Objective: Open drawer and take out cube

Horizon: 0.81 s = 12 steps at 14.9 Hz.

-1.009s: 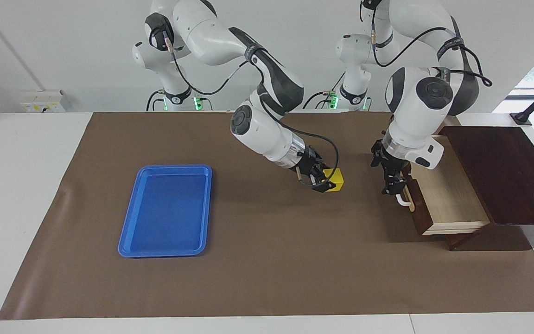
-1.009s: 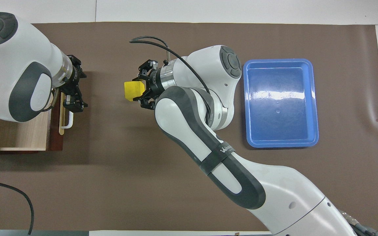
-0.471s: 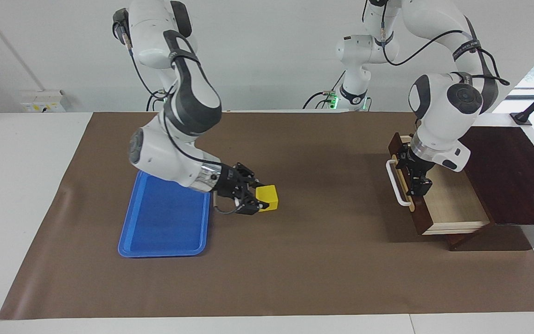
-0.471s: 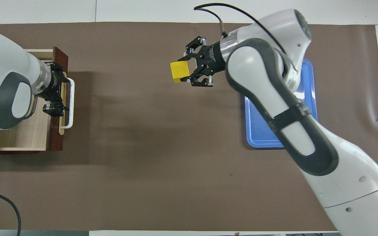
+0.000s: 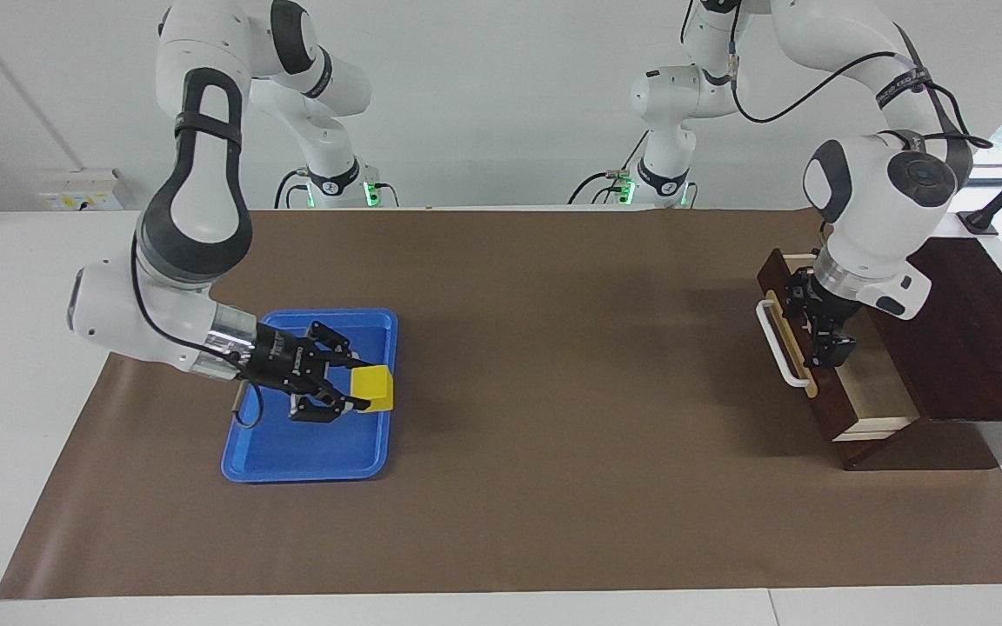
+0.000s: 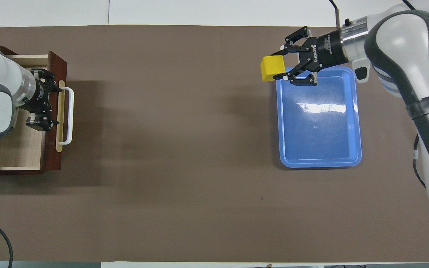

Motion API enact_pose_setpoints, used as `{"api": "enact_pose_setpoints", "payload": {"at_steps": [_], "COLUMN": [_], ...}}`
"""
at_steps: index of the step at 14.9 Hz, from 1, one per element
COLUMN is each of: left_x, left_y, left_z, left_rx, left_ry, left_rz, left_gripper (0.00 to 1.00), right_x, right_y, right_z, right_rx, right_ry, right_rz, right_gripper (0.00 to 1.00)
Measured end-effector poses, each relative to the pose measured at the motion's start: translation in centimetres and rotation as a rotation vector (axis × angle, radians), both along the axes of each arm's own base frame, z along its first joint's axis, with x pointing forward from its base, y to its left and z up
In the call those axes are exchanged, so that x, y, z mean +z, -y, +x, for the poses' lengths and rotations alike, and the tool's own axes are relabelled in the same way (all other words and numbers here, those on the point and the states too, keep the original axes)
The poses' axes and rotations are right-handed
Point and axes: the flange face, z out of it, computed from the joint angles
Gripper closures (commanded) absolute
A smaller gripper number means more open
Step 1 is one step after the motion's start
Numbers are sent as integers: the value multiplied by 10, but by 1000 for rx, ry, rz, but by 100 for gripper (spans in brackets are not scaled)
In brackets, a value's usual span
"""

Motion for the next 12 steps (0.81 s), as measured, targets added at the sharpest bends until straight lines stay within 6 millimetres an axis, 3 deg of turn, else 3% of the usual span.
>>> {"api": "enact_pose_setpoints", "payload": {"at_steps": [6,9,12], "left_x": [0,0,2], "left_y": [-71,-74,-72], "left_z": [-2,-3,-2], "left_rx": [55,44,35], "left_ry": [30,31,32], "left_rz": [10,3,8], "left_gripper": [0,0,0], "right_x": [-28,-49,-57], "right_y": [32,46,51], "right_z": [-21,-31,-35], "right_rx": [-46,-105,-120], "right_ry": [-41,-58,-69], "right_rz": [-4,-28,-32], "right_gripper": [100,100,100]}}
